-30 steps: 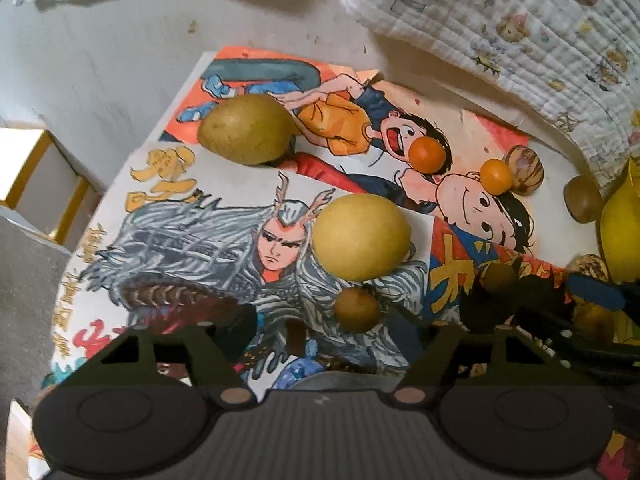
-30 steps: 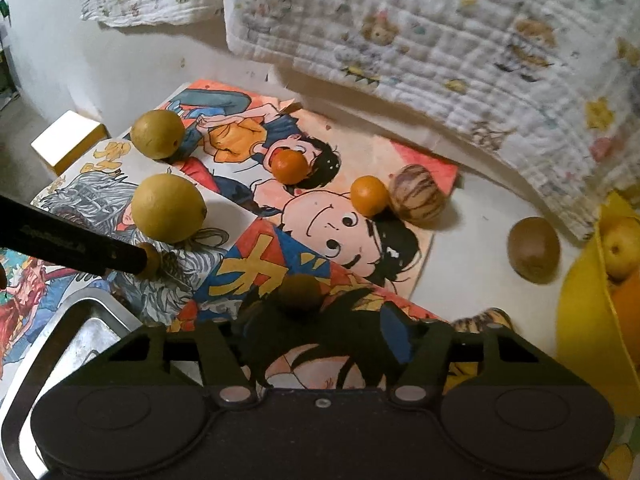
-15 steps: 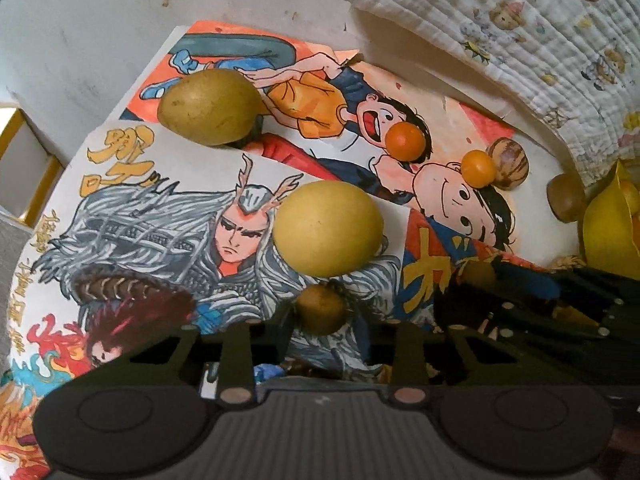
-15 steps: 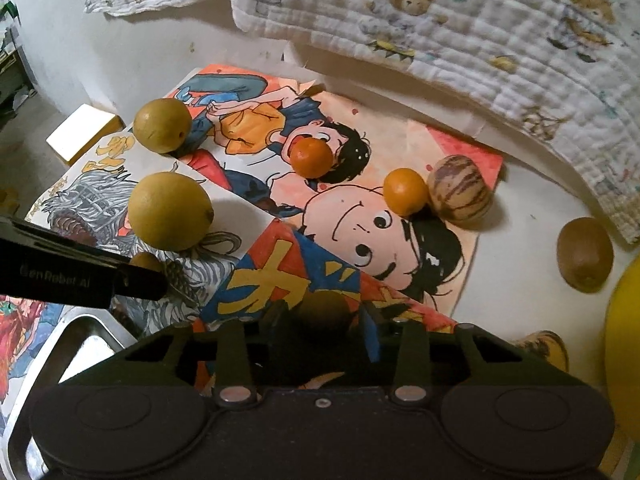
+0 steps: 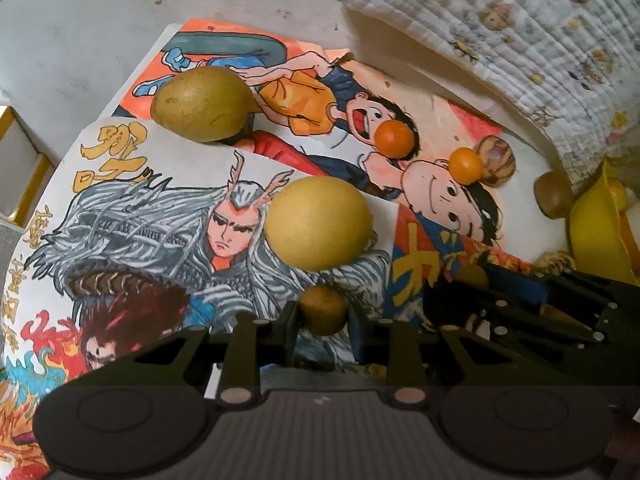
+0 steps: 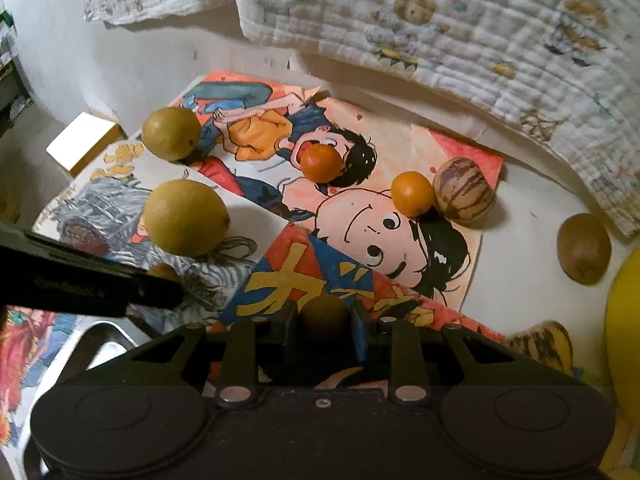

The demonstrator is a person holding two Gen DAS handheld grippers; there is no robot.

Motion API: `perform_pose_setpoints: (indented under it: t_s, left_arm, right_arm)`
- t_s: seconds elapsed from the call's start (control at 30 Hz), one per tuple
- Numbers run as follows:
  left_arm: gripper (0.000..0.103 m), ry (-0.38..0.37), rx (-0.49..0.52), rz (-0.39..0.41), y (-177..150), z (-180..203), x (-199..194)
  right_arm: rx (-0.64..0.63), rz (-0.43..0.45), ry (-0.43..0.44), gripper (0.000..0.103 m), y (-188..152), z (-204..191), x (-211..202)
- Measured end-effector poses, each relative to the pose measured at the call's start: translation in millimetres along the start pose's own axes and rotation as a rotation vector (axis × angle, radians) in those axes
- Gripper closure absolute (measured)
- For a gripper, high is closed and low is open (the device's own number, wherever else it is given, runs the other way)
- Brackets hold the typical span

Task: Organize fruits
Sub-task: 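Grasp a small brown fruit with the left tool while the right tool grasps another, then lower both small brown fruits onto the metal tray and open both tools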

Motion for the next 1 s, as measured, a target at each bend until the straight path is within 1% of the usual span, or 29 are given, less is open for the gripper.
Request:
perform_pose_setpoints:
  t_s: [0.23,0.4,0.53,0.7,0.83,1.0]
  left_arm:
    - [0.074,-0.029,0.057,0.031,-28,1,-24]
    - [0.074,-0.038,0.102,0.044,-60,-5,-42]
    - [0.074,-0.040,0.134,0.032,-91,-14,-52]
    - [0.074,-0.025,0.182,0.000,-129,-24,-58]
    - [0.074,-0.023,0.217,-0.011,-152,-27,-60]
    - [0.074,-0.019,0.253,-0.024,-173,-26,-58]
  right_arm:
    - [0.047,0.029,-0.016,0.073,-29,-19,-33]
    - [0.066,0.044,-0.023,0.073,-60,-42,-56]
    - [0.080,0.044,-0.018,0.073,-87,-64,-68]
    - [0.107,0.022,-0.005,0.073,-122,-90,-75]
    - [0.125,0.009,0.000,0.073,-145,-106,-77]
    - [0.141,-0.007,0.002,0.073,-169,-117,-79]
Point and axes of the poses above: each gripper's, at about its wrist camera, not at the fingertips, and x roughly the way its jaws point, z to its right, y to its top, the point moved 4 cm from there along x, roughly the way its jaws point, and after that the axes turned 14 degrees about -z, right-handed, at the moved point
